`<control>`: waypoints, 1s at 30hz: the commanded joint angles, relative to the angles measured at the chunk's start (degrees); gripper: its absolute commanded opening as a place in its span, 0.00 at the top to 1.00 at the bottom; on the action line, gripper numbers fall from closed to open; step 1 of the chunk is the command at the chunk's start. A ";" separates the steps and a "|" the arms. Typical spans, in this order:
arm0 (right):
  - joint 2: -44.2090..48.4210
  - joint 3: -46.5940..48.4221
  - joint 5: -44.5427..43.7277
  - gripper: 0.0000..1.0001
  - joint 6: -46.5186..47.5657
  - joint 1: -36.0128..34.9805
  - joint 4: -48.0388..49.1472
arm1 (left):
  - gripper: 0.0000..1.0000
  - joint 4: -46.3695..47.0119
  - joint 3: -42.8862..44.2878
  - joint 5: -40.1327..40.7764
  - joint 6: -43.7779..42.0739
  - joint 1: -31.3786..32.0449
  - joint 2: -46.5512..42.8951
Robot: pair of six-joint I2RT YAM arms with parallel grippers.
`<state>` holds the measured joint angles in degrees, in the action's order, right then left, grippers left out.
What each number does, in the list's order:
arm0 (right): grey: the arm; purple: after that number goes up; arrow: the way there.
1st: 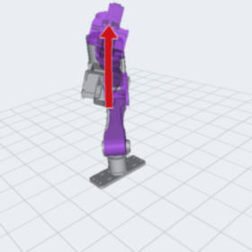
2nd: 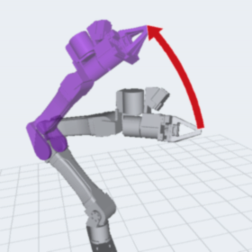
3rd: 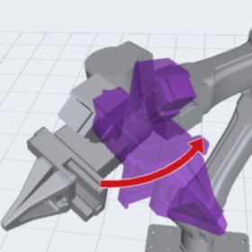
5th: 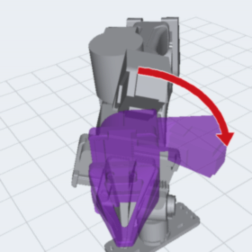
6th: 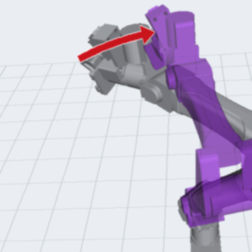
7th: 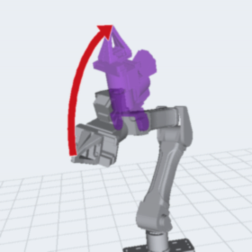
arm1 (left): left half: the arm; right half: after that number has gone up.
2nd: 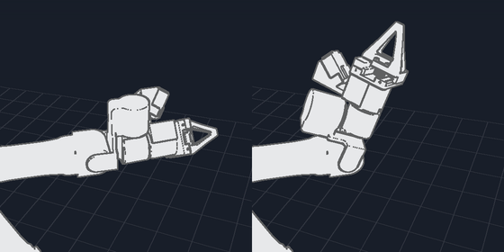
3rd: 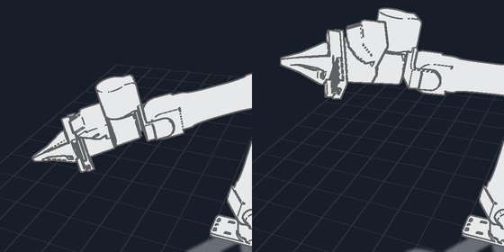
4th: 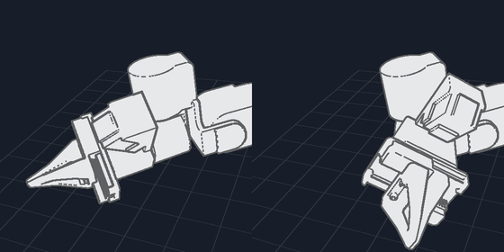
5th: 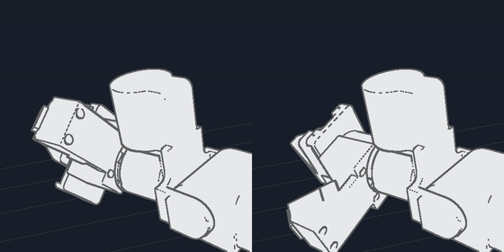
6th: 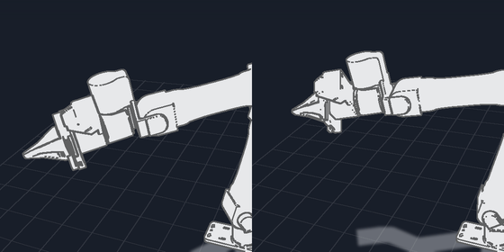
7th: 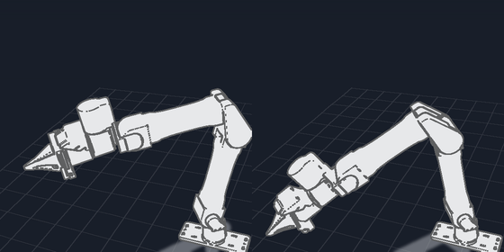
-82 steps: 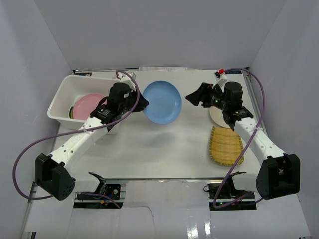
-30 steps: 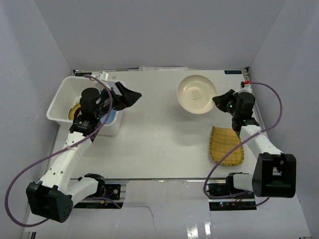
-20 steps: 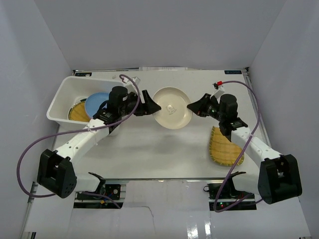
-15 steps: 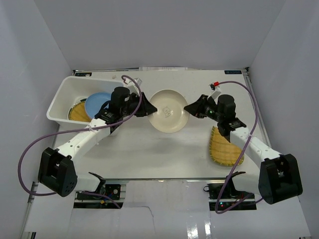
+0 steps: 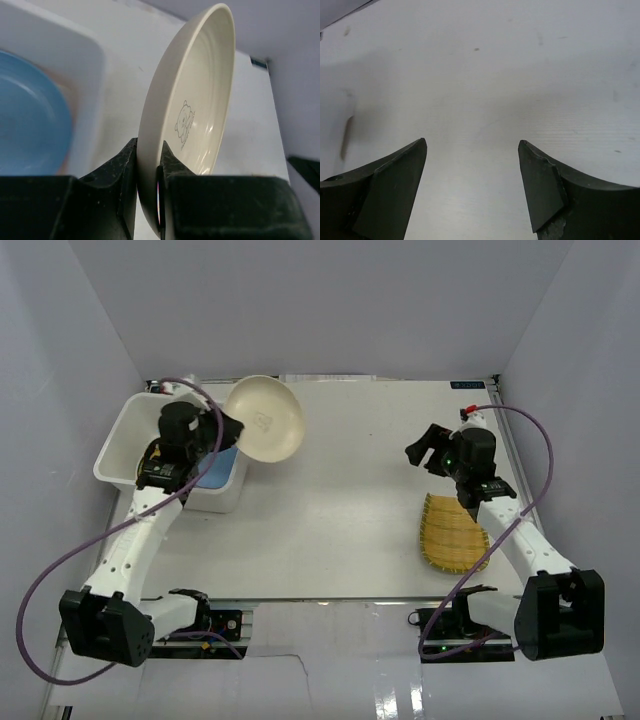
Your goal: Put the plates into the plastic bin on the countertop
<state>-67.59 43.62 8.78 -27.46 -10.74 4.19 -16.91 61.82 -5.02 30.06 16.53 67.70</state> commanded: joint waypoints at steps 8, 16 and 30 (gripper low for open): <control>18.89 -20.20 -22.22 0.22 -1.89 20.66 -6.91 | 0.82 -0.75 -7.68 6.48 10.71 -26.11 -8.82; 19.87 -28.85 -21.28 0.11 -5.14 25.50 -7.44 | 0.52 1.26 -12.86 8.10 16.34 -29.71 -6.89; 8.36 -38.95 16.00 0.67 -12.34 25.60 13.55 | 0.02 5.92 -12.78 -15.18 15.12 -28.85 -11.09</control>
<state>-56.77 8.88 14.00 -34.85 15.31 14.20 -13.65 48.66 -11.16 46.02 -13.43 60.23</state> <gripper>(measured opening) 0.392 0.979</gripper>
